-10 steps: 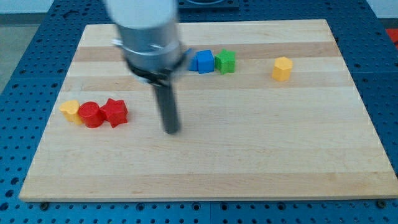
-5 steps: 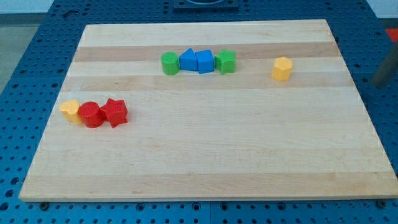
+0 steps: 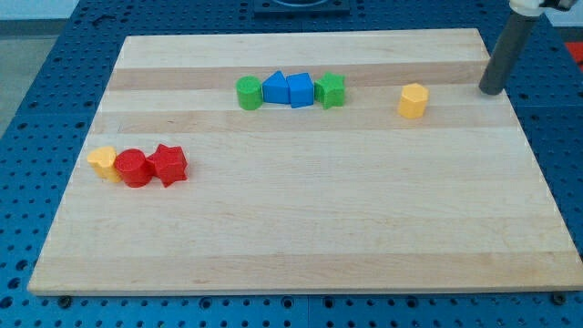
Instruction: Nudge yellow hexagon a bit down
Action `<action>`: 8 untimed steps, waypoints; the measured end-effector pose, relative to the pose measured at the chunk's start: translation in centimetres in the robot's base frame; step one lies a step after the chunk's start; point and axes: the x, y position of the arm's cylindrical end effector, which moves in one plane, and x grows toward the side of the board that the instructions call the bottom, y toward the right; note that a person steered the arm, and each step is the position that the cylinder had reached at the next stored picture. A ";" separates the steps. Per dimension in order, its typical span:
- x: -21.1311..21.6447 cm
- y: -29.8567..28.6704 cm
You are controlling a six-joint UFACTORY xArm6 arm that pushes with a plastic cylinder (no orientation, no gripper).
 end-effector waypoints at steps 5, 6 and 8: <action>-4.0 -9.7; 0.2 -9.7; 7.6 -10.2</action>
